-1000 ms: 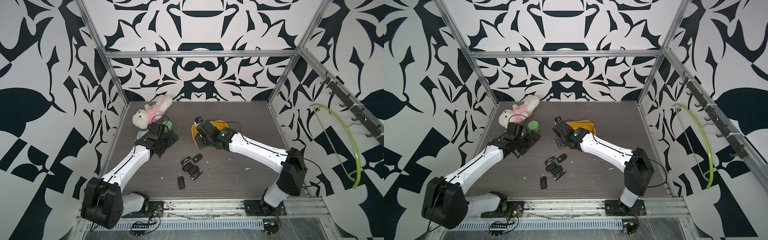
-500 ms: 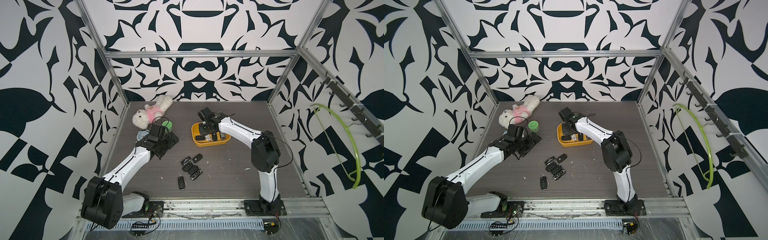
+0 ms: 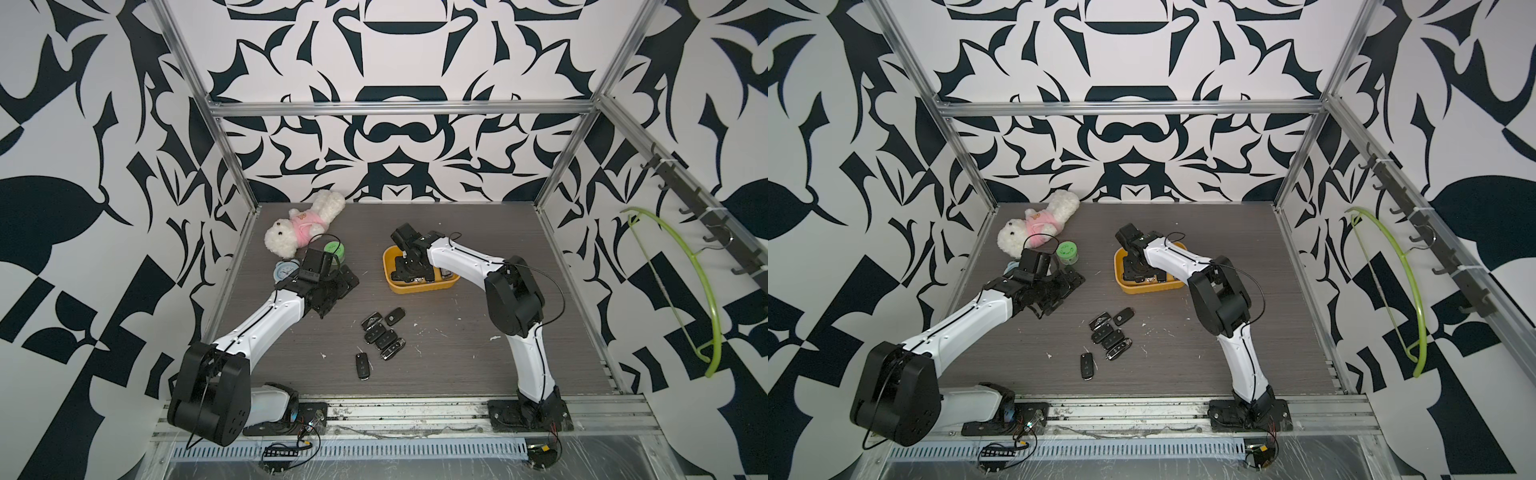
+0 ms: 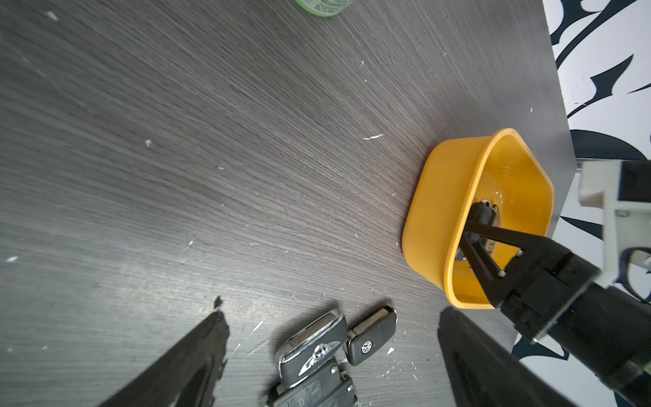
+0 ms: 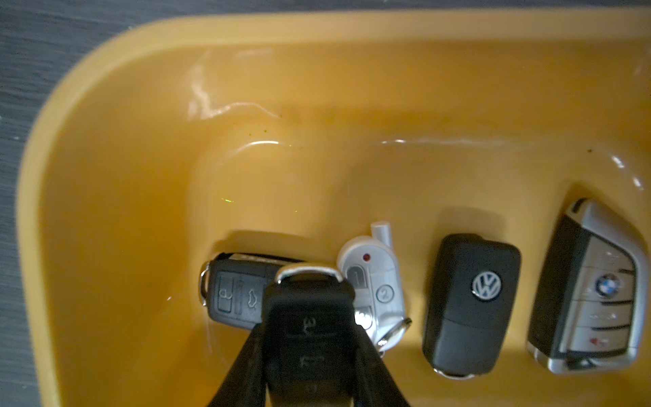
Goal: Place the car key into the storage box
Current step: Place the car key in the storage box.
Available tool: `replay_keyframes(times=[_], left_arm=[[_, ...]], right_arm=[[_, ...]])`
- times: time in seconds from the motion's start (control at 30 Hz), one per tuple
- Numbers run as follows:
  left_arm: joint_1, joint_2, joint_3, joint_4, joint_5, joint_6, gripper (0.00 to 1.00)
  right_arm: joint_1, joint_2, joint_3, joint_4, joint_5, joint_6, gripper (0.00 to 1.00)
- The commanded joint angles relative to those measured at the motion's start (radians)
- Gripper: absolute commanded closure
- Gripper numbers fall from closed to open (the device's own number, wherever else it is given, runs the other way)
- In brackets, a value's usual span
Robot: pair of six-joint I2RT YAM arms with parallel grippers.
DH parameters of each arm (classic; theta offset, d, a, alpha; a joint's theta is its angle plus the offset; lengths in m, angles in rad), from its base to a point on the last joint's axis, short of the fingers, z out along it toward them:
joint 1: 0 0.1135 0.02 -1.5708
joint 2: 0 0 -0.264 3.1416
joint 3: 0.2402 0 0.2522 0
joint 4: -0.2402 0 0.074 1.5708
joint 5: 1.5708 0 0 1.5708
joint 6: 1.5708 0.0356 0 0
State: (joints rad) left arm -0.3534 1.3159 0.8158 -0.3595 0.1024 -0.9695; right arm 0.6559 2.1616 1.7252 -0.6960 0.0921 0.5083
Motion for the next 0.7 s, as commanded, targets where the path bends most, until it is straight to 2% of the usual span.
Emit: replay_keyframes(times=[0.0, 0.2, 0.27, 0.33, 0.67], left_arm=[[0.003, -0.005, -0.003, -0.009, 0.009, 0.007, 0.01], [0.002, -0.004, 0.003, -0.026, 0.007, 0.008, 0.01], [0.003, -0.003, 0.003, -0.030, 0.008, 0.007, 0.01], [0.002, -0.001, 0.005, -0.030, 0.012, 0.008, 0.01], [0.002, -0.016, 0.025, -0.092, -0.004, 0.022, 0.01]], right_arm=[[-0.002, -0.016, 0.039, -0.017, -0.002, 0.023, 0.73], [-0.002, -0.008, 0.047, -0.018, -0.002, 0.022, 0.51], [-0.002, -0.007, 0.051, -0.023, 0.005, 0.023, 0.35], [-0.002, -0.009, 0.050, -0.017, 0.008, 0.024, 0.25], [-0.002, -0.079, 0.093, -0.015, 0.041, 0.010, 0.25]])
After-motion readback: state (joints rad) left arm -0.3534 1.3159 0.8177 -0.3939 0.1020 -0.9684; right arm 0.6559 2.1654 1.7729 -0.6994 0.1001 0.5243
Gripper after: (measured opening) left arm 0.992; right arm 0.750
